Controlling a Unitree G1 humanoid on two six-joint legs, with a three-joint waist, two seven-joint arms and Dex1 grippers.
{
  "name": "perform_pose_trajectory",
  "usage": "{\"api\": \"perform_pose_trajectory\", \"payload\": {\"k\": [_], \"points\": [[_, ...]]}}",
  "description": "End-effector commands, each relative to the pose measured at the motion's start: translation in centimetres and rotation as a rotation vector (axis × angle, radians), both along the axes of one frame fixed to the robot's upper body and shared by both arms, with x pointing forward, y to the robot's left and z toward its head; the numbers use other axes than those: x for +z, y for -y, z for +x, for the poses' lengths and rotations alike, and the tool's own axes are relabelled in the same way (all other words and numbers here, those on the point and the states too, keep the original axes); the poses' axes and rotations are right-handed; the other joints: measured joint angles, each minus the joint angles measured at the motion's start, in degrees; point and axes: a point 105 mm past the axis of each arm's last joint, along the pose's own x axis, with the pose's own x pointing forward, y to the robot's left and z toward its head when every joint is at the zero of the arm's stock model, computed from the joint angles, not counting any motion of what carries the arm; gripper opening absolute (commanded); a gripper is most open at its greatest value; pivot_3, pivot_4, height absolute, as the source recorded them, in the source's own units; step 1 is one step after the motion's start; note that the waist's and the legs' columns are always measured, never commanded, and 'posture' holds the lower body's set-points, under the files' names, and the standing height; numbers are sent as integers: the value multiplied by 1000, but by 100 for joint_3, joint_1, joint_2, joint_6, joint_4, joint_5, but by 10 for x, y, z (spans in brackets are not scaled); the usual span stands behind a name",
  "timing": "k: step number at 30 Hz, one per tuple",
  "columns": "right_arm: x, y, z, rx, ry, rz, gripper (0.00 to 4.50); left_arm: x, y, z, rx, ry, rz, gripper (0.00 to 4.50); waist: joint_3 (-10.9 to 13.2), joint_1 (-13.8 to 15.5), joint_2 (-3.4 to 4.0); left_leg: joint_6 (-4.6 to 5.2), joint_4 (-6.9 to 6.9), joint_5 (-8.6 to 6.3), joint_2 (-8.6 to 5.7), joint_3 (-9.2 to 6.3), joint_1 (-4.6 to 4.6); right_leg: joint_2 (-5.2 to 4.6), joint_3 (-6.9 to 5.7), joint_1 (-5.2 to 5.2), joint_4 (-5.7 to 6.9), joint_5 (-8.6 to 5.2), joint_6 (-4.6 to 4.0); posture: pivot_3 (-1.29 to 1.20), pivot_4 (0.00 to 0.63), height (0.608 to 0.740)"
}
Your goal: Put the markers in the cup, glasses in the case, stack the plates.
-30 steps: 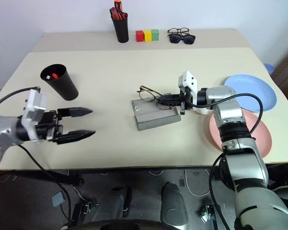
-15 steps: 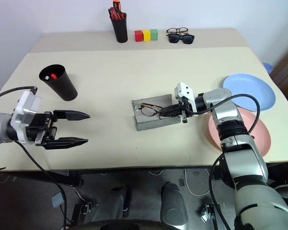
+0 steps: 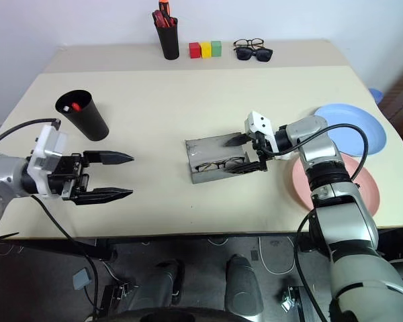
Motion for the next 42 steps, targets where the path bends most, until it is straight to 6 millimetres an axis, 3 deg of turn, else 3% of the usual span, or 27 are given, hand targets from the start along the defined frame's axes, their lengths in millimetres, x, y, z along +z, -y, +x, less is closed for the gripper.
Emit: {"api": "perform_pose_trajectory", "payload": {"k": [1,4,6,15,17,19,24,31,42], "points": [[29,12,-5,-37,97,57,4186,3,3,11,29,42,3,3856,0,16,0,0,0,0,-1,0,0,-1,0,0,1,0,0,0,150,740],[36,30,-17,-114,149,68,4186,-1,8,31,113,68,13,3856,0,53,-1,0,-1,0,-2,-1,-2,-2,0,2,-1,0,1,0,150,740],[34,52,-32,-210,191,46,4186,-4,14,56,220,98,31,3856,-1,152,-1,0,-2,-1,-2,-3,-3,-2,-2,3,-3,0,1,0,150,740],[5,118,-101,-615,247,-60,4186,-3,62,146,473,180,22,3856,-4,193,-9,2,13,0,-7,1,-6,-7,-1,12,-10,1,5,0,150,740],[-3,129,-115,-690,264,-94,4215,-4,77,161,482,158,22,3309,-3,178,-11,3,14,-1,-6,6,-5,-7,0,12,-12,0,6,0,150,740],[-6,134,-125,-745,279,-99,4215,-6,89,168,459,176,54,2524,-2,150,-17,4,13,-2,-4,7,-4,-6,0,12,-15,-1,8,0,150,740],[-6,141,-144,-843,339,-63,4215,-10,107,186,444,207,148,11,0,186,-20,5,12,-3,-5,7,-6,-7,-1,12,-17,-16,32,0,150,740],[-5,143,-162,-899,378,-44,4215,-13,118,197,393,272,275,11,8,198,-34,7,10,-5,-8,6,-12,-9,-1,13,-24,-22,44,0,150,740],[-2,139,-168,-918,372,-23,4215,-35,140,185,214,259,447,11,14,191,-43,8,11,-6,-8,6,-14,-11,-3,13,-24,-24,45,0,150,740]]}}
